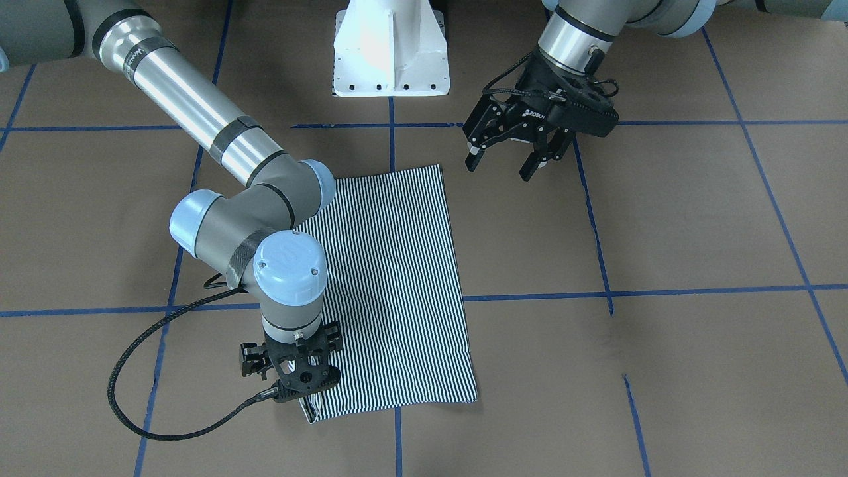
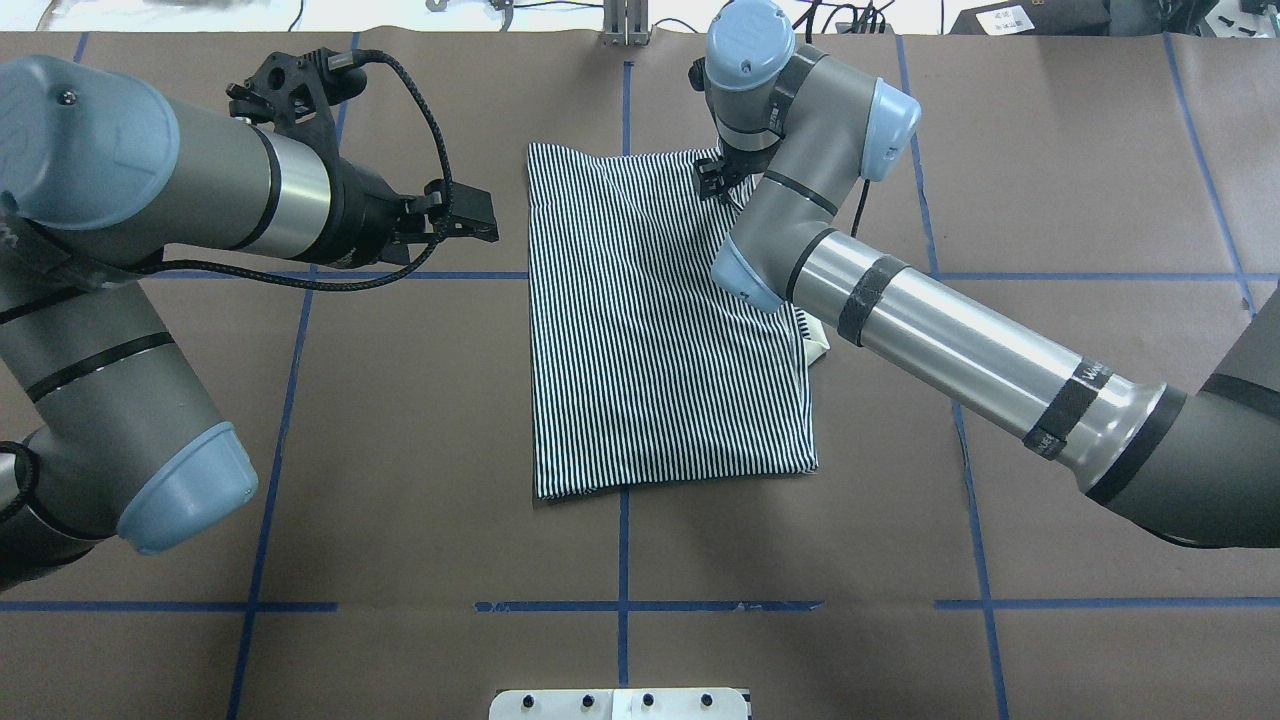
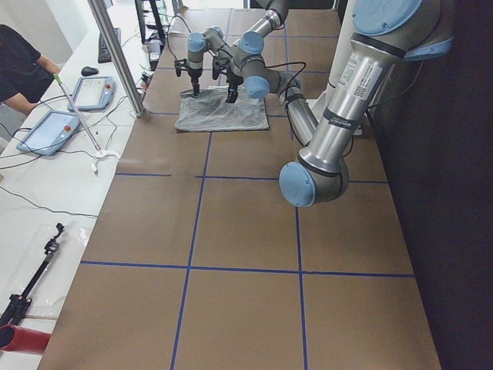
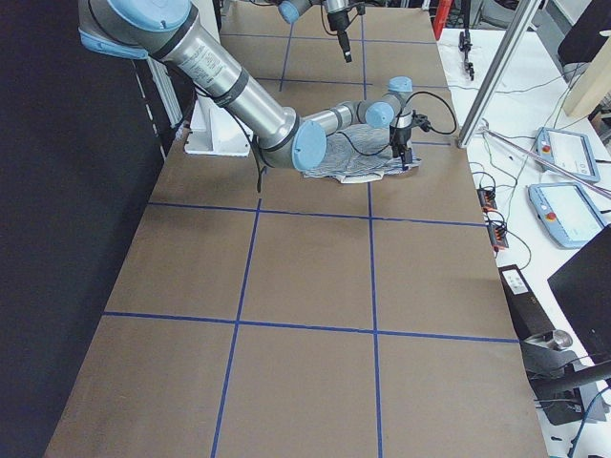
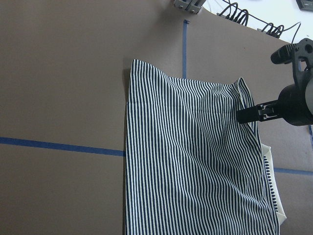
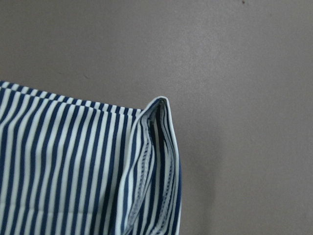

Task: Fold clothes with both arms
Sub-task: 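Adjust the far corner of the folded shirt with the right gripper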

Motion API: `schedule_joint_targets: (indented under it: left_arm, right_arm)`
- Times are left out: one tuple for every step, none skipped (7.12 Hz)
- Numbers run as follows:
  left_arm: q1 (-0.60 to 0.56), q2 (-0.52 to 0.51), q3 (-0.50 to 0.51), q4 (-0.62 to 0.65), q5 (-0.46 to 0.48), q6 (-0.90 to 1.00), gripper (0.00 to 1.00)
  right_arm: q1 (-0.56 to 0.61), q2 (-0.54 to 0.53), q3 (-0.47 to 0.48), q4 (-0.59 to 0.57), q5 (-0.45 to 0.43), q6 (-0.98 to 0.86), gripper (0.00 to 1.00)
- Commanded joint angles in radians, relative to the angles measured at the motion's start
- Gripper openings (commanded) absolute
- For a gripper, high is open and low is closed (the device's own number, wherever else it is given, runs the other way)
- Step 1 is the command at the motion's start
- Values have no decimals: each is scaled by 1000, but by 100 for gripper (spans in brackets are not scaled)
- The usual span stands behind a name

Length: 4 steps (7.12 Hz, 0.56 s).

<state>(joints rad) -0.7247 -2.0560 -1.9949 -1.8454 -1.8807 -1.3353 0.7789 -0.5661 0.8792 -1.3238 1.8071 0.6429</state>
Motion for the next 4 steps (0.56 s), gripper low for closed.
schedule_joint_targets:
  left_arm:
    - [1,-1,-1,0,0,-1,100]
    - [1,-1,-1,0,0,-4,100]
    - [1,-1,-1,0,0,-4,100]
    - [1,-1,-1,0,0,-2,100]
  right_arm:
    - [16,-6,-2,-2,0,-23,100]
    - [42,-14,-9,-2,0,-64,100]
    - [49,-40,-19,0,0,-84,100]
    - [60,-40,-19,0,1,-92,100]
